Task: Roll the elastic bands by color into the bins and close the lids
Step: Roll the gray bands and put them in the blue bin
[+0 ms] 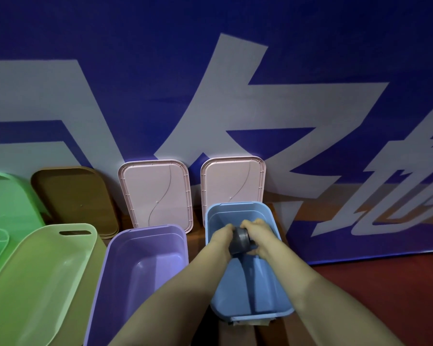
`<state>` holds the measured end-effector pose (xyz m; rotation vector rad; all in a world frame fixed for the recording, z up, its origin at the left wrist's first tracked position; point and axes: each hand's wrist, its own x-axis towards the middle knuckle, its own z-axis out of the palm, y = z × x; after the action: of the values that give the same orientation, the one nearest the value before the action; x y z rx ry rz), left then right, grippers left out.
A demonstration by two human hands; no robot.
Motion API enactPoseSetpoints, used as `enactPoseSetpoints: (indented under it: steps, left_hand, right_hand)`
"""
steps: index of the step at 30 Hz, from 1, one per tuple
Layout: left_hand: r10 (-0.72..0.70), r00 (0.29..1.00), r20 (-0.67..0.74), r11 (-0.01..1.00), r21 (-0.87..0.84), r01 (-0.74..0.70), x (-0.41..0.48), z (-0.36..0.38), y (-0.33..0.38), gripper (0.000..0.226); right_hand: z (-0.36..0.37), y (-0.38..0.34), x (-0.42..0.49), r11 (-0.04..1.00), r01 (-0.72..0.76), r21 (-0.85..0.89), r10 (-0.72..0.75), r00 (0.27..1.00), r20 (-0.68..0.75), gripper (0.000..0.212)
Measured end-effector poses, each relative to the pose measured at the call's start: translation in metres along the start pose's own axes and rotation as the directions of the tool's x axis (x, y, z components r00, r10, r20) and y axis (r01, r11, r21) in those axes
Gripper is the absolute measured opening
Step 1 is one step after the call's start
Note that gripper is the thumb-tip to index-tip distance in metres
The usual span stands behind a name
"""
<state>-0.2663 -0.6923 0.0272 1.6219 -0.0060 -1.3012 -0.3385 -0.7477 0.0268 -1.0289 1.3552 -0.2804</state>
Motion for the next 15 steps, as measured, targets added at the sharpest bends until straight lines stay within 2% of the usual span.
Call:
enactPoseSetpoints:
  steps: [5,7,9,12,14,15]
  left_hand:
    - [0.096,0.991,-0.09,0.978,0.191,-0.078,-0.011,-0.001,0.011,0.053]
    - [0.172,0.981,-0.085,0.931,0.34,-0.134,-0.031,0.001,0.018,0.054]
    - [0.323,0.946,-0.004,0.829,0.484,-0.281,-0.041,0.001,0.022,0.042]
    - [0.487,0.859,0.162,0.672,0.559,-0.486,-0.053,-0.007,0.025,0.038]
    - [0.5,0.829,0.251,0.586,0.607,-0.537,-0.057,-0.016,0.024,0.051]
    - [0.5,0.814,0.295,0.489,0.68,-0.547,-0.06,-0.02,0.026,0.064]
  right_hand:
    - [-0.001,-0.005,-0.018,0.993,0.121,0.012,-0.12,0.991,-0.059,0.018]
    - [-0.003,-0.01,-0.024,0.983,0.176,0.053,-0.172,0.982,-0.076,0.021]
    - [-0.007,-0.015,-0.032,0.969,0.224,0.1,-0.217,0.973,-0.081,0.019]
    - [-0.015,-0.021,-0.042,0.951,0.268,0.153,-0.256,0.962,-0.091,0.016]
    - [-0.021,-0.026,-0.049,0.95,0.273,0.151,-0.264,0.961,-0.078,0.014]
    - [-0.023,-0.028,-0.053,0.95,0.275,0.151,-0.268,0.961,-0.064,0.013]
